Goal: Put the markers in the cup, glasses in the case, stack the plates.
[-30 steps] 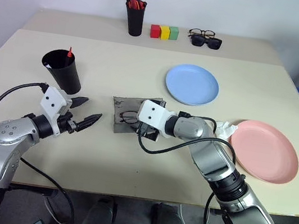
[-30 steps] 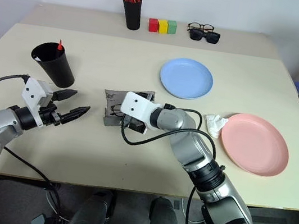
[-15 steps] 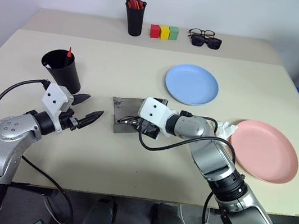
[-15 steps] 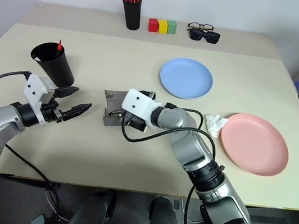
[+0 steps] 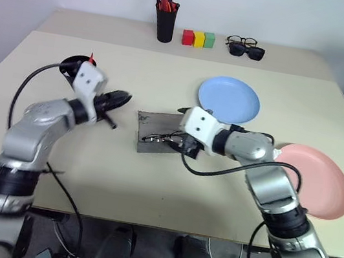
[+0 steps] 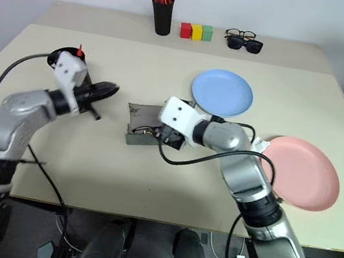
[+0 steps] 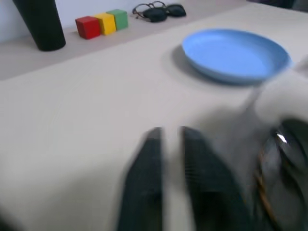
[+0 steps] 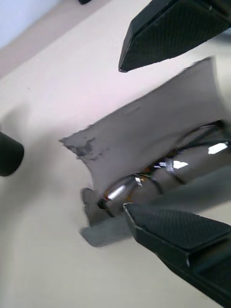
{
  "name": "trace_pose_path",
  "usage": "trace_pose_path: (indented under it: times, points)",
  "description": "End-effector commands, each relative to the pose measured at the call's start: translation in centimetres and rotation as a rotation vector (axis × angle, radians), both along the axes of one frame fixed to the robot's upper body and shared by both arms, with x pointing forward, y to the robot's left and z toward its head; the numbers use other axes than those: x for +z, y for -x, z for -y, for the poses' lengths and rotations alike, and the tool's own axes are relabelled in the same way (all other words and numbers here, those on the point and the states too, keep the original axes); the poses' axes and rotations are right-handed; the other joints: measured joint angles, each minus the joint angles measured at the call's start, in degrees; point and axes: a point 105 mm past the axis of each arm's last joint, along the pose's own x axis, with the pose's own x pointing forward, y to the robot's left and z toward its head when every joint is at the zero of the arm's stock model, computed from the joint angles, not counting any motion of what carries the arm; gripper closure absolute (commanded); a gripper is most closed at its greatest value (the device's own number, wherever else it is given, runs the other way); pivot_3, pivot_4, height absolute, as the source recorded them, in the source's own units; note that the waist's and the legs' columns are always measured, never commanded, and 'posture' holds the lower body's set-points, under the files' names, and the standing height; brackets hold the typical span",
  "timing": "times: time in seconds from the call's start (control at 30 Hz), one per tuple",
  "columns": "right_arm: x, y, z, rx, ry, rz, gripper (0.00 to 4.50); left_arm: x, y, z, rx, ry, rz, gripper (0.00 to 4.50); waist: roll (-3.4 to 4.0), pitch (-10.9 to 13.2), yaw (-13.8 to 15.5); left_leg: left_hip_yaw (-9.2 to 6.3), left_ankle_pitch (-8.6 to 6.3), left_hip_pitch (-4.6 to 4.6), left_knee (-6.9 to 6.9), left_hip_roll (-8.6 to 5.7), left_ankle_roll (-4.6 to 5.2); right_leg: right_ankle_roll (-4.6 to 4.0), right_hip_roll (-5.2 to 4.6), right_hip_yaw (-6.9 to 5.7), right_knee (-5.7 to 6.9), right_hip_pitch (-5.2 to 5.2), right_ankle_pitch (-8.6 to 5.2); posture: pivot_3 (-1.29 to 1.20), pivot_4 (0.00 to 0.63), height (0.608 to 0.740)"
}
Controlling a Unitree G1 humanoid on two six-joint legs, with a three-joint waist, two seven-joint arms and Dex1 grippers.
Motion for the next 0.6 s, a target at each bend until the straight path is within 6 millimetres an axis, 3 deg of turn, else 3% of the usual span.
trace_pose_path:
  times: [0.03,0.17,0.27,0.37,0.6]
  points:
    - [1.7,1.3,1.7,0.016,-0.058,0.014,0.03,-0.3,-3.0,1.8,0.016,0.028,-0.130,4.25,-0.03,0.02,-0.33,0.00,0.00,-0.01,0.00,0.00,0.00,0.01,0.00,0.00,-0.01,-0.01,0.00,0.00,0.150,0.740]
    - [1.1,2.0,3.8,-0.054,-0.081,-0.031,0.03,-2.3,-5.5,3.0,0.031,-0.007,-0.307,4.25,-0.01,0.02,-1.21,0.02,0.00,0.01,-0.05,0.01,0.01,0.02,0.03,0.03,0.05,-0.09,-0.01,0.00,0.150,0.740]
    - [0.6,2.4,4.7,-0.097,-0.087,-0.046,0.03,-2.7,-6.0,4.1,-0.023,-0.002,-0.375,4.25,-0.01,0.04,-2.12,0.00,0.00,-0.01,-0.09,0.01,0.01,0.03,0.03,0.02,0.08,-0.12,-0.02,0.00,0.150,0.740]
    - [0.2,2.5,5.1,-0.138,-0.087,-0.046,0.03,-3.2,-5.5,4.9,-0.134,-0.075,-0.398,4.25,0.00,0.04,-2.06,0.03,0.00,-0.04,-0.08,0.01,0.01,0.03,0.03,0.04,0.08,-0.16,-0.02,0.00,0.150,0.740]
    - [0.1,1.8,5.6,-0.213,-0.106,-0.026,0.03,-3.4,-2.5,4.3,-0.356,-0.216,-0.358,4.25,0.01,0.05,-2.09,0.04,0.01,-0.04,-0.09,0.02,0.01,0.02,0.02,0.07,0.08,-0.16,-0.02,0.00,0.150,0.740]
